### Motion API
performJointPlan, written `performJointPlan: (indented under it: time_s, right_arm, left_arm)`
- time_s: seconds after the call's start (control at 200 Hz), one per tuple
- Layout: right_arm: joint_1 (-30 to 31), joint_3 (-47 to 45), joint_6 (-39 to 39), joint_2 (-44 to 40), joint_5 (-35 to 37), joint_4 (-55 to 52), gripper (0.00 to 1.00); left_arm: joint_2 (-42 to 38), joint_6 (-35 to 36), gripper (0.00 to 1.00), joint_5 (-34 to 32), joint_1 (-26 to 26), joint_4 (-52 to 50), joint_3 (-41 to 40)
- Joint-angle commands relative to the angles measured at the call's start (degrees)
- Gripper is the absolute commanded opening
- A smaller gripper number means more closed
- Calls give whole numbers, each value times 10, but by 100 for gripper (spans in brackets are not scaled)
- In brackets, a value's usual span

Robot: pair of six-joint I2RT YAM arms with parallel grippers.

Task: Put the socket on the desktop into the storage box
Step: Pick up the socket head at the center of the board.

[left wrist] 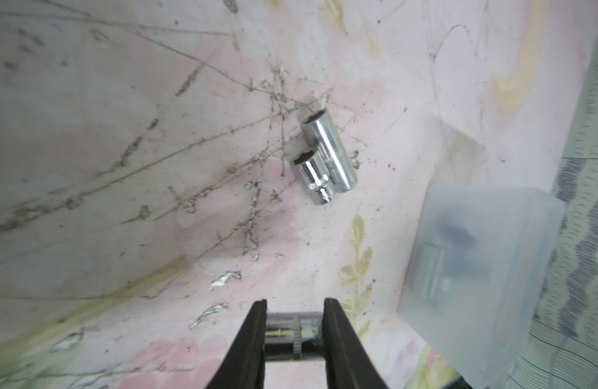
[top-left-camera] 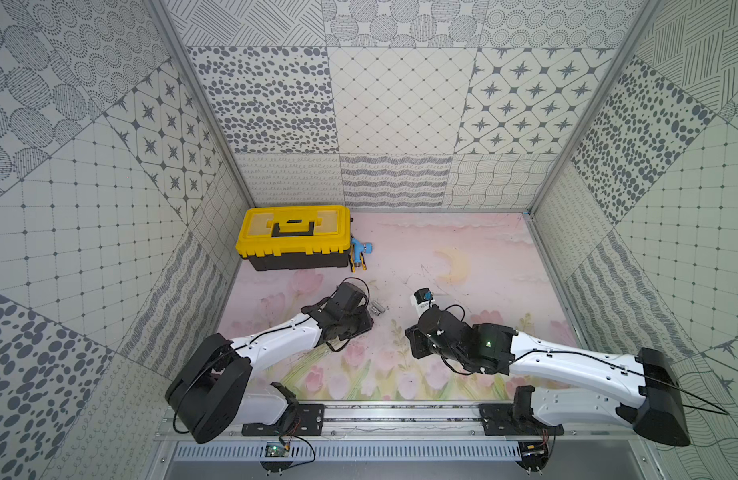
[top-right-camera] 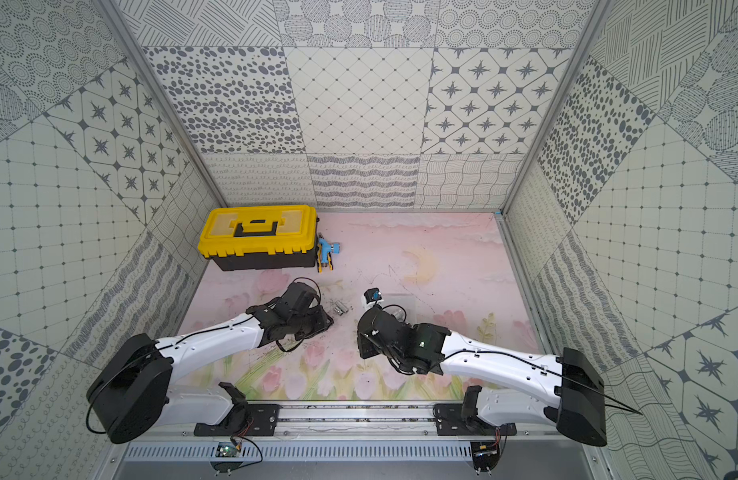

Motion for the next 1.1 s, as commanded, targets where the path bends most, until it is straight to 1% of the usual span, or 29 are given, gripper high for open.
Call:
performJointPlan:
  time_s: [0.0, 0.065, 0.165, 0.29, 0.45, 0.55, 0.615, 0.695, 0.74, 0.78, 0.815, 0.88, 0.96, 1.025, 1.06, 1.096]
  right_arm:
    - [3, -19, 5, -24, -12, 76, 12]
    - [2, -23, 4, -28, -16, 104, 13]
    - [1, -21, 5, -24, -7, 118, 13]
    - [-2, -17, 5, -16, -14, 120, 13]
    - [-2, -30, -2, -3, -41, 136, 13]
    - [1, -56, -7, -7, -57, 181, 13]
    - [1, -77, -10, -14, -53, 218, 15]
    - [1, -99, -14, -17, -36, 259, 22]
    - [-1, -101, -17, -13, -27, 270, 25]
    - [-2, -95, -22, -9, -18, 265, 26]
    - [-3, -86, -24, -8, -7, 253, 26]
    - [-2, -71, -22, -16, 33, 215, 26]
    - [-3, -61, -10, -49, 98, 144, 27]
    - [-10, -47, 9, -86, 153, 60, 29]
    - [-21, -39, 20, -106, 169, 13, 30]
    - [-41, -32, 26, -122, 166, -30, 31]
  left_arm:
    - [-24, -141, 0, 132, 4, 206, -47]
    - [-26, -182, 0, 148, 4, 261, -66]
    - [-33, -221, 0, 157, 4, 316, -85]
    - [-50, -231, 0, 153, 4, 310, -86]
    - [-50, -287, 0, 167, 5, 383, -102]
    - [-44, -335, 0, 169, 5, 428, -113]
    - [-35, -374, 0, 171, 4, 464, -121]
    - [-18, -429, 0, 178, 4, 513, -127]
    - [-7, -456, 0, 185, 5, 542, -129]
    - [0, -469, 0, 190, 4, 560, -127]
    - [2, -469, 0, 192, 4, 559, -124]
    - [-12, -445, 0, 196, 4, 505, -112]
    - [-43, -388, 0, 191, 4, 398, -84]
    - [-62, -342, 0, 189, 4, 346, -60]
    - [-68, -313, 0, 191, 4, 307, -37]
    - [-70, -269, 0, 196, 4, 252, -3]
